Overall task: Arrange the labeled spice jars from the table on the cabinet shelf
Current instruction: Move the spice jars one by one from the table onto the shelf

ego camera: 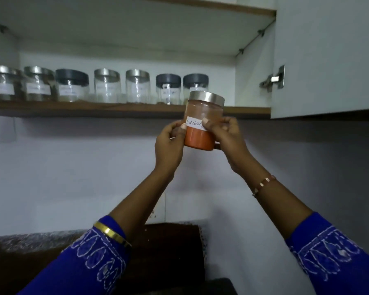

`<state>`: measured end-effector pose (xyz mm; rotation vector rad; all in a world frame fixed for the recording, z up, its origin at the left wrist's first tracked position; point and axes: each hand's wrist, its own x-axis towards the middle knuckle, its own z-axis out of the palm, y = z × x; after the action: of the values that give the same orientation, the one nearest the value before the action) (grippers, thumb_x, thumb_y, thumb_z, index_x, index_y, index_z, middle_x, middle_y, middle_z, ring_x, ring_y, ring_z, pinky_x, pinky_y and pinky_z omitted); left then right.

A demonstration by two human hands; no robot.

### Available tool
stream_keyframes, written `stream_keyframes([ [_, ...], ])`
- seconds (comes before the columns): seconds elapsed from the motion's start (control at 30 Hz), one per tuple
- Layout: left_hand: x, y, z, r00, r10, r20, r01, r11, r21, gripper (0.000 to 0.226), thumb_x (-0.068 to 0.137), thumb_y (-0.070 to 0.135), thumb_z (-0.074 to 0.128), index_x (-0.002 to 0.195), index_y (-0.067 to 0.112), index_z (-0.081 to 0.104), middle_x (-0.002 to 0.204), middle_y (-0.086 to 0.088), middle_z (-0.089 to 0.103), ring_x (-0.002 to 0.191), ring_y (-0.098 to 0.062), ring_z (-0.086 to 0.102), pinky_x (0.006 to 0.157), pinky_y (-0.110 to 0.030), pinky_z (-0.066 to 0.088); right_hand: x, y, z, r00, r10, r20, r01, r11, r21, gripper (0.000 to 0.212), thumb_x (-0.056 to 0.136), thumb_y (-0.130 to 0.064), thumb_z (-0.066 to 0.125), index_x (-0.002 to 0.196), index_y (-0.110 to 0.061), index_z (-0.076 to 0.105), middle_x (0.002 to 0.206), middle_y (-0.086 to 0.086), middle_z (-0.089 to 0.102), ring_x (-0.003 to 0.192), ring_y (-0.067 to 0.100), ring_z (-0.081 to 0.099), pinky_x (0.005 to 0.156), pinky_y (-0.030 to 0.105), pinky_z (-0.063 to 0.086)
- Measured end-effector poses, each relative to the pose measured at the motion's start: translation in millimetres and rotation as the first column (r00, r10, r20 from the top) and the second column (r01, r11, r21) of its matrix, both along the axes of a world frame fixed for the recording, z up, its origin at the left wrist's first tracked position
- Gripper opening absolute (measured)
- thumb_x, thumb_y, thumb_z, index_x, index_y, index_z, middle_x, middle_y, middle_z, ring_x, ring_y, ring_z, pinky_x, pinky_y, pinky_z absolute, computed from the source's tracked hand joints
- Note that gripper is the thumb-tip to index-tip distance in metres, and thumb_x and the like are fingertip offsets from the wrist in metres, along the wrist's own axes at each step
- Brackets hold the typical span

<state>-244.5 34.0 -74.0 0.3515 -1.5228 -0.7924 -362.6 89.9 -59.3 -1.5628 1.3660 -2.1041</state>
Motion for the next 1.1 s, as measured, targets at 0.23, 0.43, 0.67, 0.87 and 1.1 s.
stream_keyframes([
  [0.23, -44.9, -15.6, 73.1, 0.993, 0.010, 0.114, 0.014, 0.979, -0.201, 0.039, 0.092, 0.023, 0.052, 0.128, 0.011, 0.049, 0.114, -0.008, 0.061, 0.097, -0.013, 0.059, 0.072, -0.013, 0.051, -45.4, -14.1, 75.2, 0.989, -0.127, -0.076, 0.118, 0.987, -0.113, 0.050, 0.086, -0.039, 0.059, 0.127, -0.013, 0.045, 0.110, 0.005, 0.059, 0.097, 0.020, 0.061, 0.083, 0.034, 0.054],
  [0.43, -84.1, -32.0, 113.8, 0.977, 0.091, 0.191, -0.035, 0.960, -0.276, 0.040, 0.092, 0.018, 0.053, 0.130, 0.010, 0.048, 0.125, -0.011, 0.058, 0.106, -0.016, 0.055, 0.086, -0.025, 0.044, -79.3, -32.4, 111.8, 0.973, -0.191, -0.132, 0.168, 0.971, -0.170, 0.048, 0.091, -0.037, 0.053, 0.130, -0.010, 0.046, 0.124, 0.012, 0.058, 0.109, 0.025, 0.060, 0.094, 0.041, 0.051],
  [0.67, -120.9, -60.6, 117.7, 0.909, 0.216, 0.357, -0.105, 0.947, -0.304, 0.041, 0.091, 0.018, 0.052, 0.130, 0.007, 0.047, 0.125, -0.014, 0.059, 0.113, -0.027, 0.056, 0.098, -0.037, 0.045, -115.9, -64.4, 104.5, 0.932, -0.317, -0.178, 0.291, 0.944, -0.157, 0.053, 0.091, -0.036, 0.054, 0.130, -0.008, 0.030, 0.120, 0.015, 0.055, 0.091, 0.018, 0.054, 0.071, 0.022, 0.045],
  [0.87, -131.5, -82.3, 133.0, 0.786, 0.370, 0.496, -0.160, 0.895, -0.416, 0.046, 0.089, 0.019, 0.056, 0.132, 0.009, 0.042, 0.122, -0.015, 0.060, 0.111, -0.028, 0.056, 0.084, -0.026, 0.039, -137.8, -82.2, 110.8, 0.842, -0.424, -0.335, 0.416, 0.904, -0.100, 0.050, 0.091, -0.038, 0.053, 0.124, -0.003, 0.037, 0.122, 0.018, 0.057, 0.106, 0.029, 0.056, 0.077, 0.029, 0.040],
  [1.1, -144.1, -97.3, 145.3, 0.606, 0.430, 0.670, -0.153, 0.889, -0.432, 0.045, 0.087, 0.006, 0.051, 0.132, 0.008, 0.042, 0.129, -0.016, 0.054, 0.118, -0.029, 0.051, 0.094, -0.031, 0.039, -153.7, -98.9, 125.4, 0.750, -0.460, -0.476, 0.539, 0.842, 0.037, 0.044, 0.091, -0.035, 0.054, 0.120, -0.002, 0.046, 0.121, 0.018, 0.056, 0.117, 0.031, 0.052, 0.075, 0.025, 0.035],
])
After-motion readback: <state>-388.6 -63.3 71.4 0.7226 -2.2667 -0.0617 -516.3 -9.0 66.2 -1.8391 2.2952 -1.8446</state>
